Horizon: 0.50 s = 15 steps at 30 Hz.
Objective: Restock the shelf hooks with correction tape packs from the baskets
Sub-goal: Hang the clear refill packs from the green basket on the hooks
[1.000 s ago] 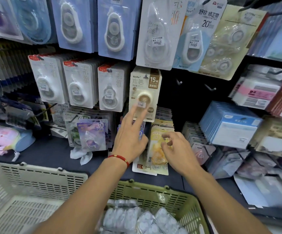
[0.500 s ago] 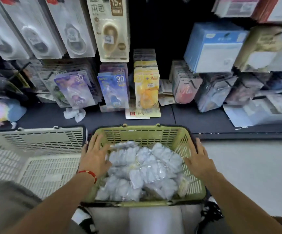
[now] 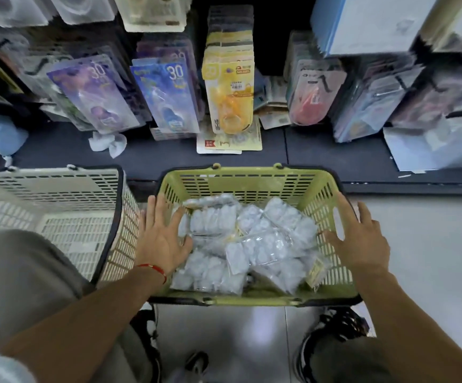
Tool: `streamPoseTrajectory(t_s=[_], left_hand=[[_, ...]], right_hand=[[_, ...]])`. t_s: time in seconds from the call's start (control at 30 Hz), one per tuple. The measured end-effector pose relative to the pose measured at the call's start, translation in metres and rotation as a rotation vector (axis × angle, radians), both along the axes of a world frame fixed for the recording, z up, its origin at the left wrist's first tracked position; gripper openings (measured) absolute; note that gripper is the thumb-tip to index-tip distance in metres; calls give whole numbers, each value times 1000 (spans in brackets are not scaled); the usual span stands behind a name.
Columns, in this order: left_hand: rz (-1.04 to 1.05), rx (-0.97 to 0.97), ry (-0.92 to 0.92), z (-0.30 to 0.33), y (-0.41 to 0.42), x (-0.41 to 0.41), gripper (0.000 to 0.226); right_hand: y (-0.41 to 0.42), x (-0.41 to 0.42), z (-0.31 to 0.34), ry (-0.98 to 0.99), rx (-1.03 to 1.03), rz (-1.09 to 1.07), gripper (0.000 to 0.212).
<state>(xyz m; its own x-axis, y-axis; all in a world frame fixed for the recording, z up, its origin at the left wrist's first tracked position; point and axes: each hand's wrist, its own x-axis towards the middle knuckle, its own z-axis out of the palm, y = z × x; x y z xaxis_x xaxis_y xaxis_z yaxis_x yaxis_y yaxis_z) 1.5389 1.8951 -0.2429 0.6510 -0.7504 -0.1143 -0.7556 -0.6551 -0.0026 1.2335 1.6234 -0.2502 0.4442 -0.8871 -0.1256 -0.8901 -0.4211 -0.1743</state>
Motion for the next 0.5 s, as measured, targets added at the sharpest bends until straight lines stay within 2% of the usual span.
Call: streamPoseTrajectory(t_s=[0.13, 0.17, 0.23, 0.33, 0.4, 0.5], left_hand=[[43, -31, 57, 3, -20, -18, 77], [44, -41, 66, 4, -23, -20, 76], [59, -45, 71, 7, -26, -23, 74], [106, -58, 123, 12, -32, -23, 73], [129, -83, 165, 14, -34, -22, 73], [132, -109, 208, 14, -26, -22, 70]], right_hand=[[-8, -6, 10, 165, -121, -27, 84], [-9, 0, 15, 174, -151, 19, 80], [-6, 21, 24, 171, -151, 265, 72], [16, 55, 27, 165, 145, 670, 70], [37, 69, 13, 219, 278, 748, 79], [55, 79, -3, 210, 291, 724, 85]])
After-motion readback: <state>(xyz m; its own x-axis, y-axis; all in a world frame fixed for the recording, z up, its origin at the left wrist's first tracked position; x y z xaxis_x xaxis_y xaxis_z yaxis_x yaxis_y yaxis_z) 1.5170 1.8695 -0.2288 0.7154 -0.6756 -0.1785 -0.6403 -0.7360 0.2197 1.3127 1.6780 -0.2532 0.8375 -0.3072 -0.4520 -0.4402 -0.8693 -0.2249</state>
